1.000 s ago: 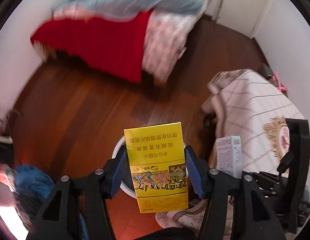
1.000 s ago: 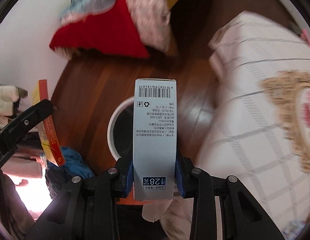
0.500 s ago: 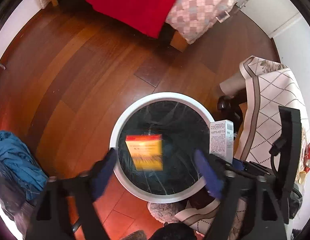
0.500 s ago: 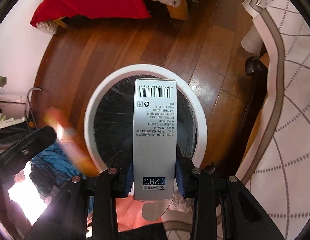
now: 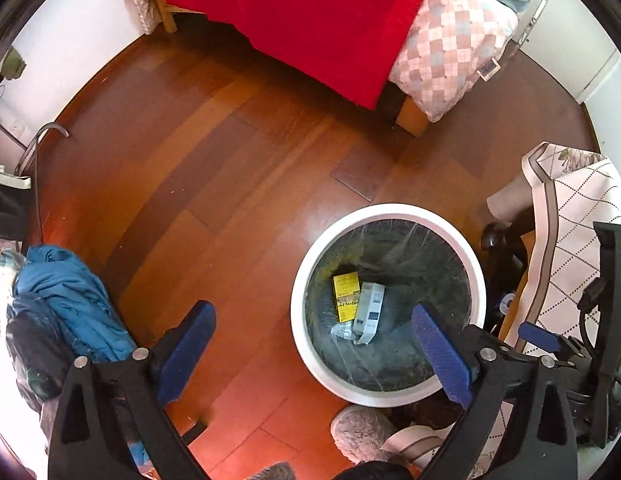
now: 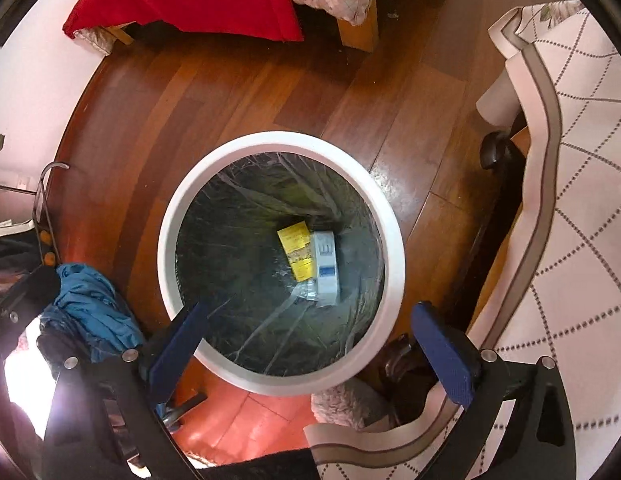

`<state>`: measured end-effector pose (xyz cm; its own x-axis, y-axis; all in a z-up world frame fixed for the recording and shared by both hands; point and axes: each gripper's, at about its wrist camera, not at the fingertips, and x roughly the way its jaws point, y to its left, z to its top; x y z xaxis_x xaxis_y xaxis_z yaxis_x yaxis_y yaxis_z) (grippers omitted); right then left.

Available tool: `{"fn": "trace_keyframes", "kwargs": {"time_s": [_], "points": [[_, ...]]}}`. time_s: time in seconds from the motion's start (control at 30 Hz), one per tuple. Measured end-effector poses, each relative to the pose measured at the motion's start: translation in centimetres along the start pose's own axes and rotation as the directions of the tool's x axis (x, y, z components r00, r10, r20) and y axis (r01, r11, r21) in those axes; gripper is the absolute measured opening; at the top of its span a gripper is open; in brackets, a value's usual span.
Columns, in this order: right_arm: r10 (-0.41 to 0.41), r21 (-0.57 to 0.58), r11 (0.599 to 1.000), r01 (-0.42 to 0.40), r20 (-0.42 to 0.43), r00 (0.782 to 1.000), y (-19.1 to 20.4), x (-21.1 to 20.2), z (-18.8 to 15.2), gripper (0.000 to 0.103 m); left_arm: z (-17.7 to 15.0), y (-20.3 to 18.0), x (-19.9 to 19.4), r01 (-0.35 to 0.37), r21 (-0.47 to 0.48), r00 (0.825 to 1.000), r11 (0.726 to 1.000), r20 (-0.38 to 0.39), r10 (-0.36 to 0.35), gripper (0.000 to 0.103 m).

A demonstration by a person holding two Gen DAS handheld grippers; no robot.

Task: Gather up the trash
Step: 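Open both tools to drop the boxes into the bin, then grasp the milk carton with the left tool while the right tool grasps the snack bag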

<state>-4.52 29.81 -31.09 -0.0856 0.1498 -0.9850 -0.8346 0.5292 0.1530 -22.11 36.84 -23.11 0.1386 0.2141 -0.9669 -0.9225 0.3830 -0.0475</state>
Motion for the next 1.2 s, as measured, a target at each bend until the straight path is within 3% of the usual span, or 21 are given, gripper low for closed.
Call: {"fn": "trace_keyframes", "kwargs": {"time_s": [0.43,0.77,1.07,1.2], "points": [[-0.035,-0.045,0.998,0.039,0.1,0.994,0.2,-6.8,-3.9,0.103,-2.8,-1.0,-5.9,-0.026,0.014,0.998,1.0,0.056,0.025,0.1],[-0.001,-0.079,0.997,0.018,0.203,0.979,0.2,-14.3,-7.1,0.103,-5.6,-1.9,-11.7,-0.017,0.018,0.992,1.0,0.126,0.015,0.1],[0.104,-0.102,0.992,-0.074,0.321,0.941,-0.1,-22.7,-11.4,0.103,-8.5,-3.7,-19.8,-0.099,0.025,0.965,0.995,0.247,0.09,0.1],[0.196,-0.09,0.98,-0.175,0.363,0.911,-2.5,-27.6,-14.4,0.103,-10.3,-6.1,-23.3,-0.065,0.054,0.949,0.996,0.313,0.045,0.1]]}}
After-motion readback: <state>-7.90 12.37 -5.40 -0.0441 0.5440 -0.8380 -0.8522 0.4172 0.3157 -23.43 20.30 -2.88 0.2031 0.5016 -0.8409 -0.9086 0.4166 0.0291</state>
